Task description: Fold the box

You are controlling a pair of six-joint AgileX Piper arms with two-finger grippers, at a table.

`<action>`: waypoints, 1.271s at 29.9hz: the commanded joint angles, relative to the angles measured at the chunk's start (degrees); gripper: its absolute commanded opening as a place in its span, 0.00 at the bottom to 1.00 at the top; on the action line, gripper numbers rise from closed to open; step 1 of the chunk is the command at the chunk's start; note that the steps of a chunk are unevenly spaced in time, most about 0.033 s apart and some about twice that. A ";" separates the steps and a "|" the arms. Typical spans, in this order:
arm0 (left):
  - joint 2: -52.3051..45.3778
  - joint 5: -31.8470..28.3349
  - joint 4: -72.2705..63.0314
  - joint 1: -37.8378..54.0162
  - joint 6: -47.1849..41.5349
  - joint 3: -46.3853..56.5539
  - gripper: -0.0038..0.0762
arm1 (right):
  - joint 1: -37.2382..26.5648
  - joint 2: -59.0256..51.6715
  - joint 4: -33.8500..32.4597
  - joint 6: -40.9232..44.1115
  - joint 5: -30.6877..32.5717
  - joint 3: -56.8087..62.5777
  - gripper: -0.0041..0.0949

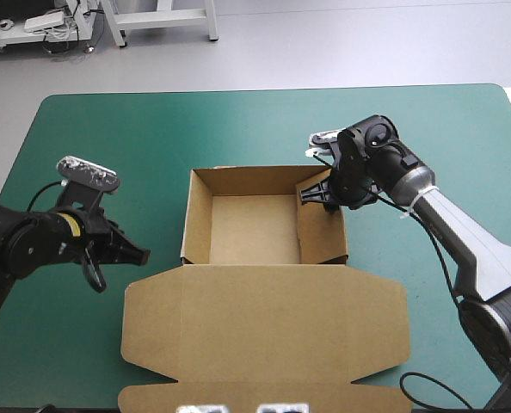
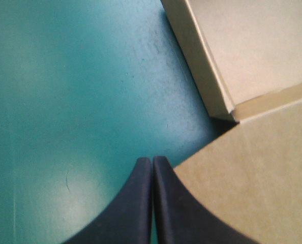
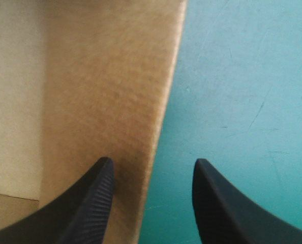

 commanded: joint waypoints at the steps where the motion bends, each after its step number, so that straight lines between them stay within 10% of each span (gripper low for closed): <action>1: -5.06 -3.32 -0.32 -0.26 -0.45 4.36 0.04 | -0.49 -2.55 1.81 -1.41 -3.98 1.66 0.49; 6: -11.40 -4.05 -4.69 -0.26 -0.67 11.68 0.04 | -0.49 -1.33 3.69 -2.61 -6.76 3.46 0.45; 13: -20.02 -4.41 -8.50 -0.26 -0.67 18.97 0.04 | -0.49 2.94 4.31 -2.47 -5.97 3.46 0.02; 25: -24.15 -2.61 -7.50 -0.26 -1.88 22.61 0.04 | -4.13 1.61 3.02 0.06 -5.53 -3.30 0.02; 38: -32.73 -3.32 -0.28 -0.26 -9.54 32.06 0.04 | -24.38 -5.18 -3.81 -3.29 0.78 -6.62 0.02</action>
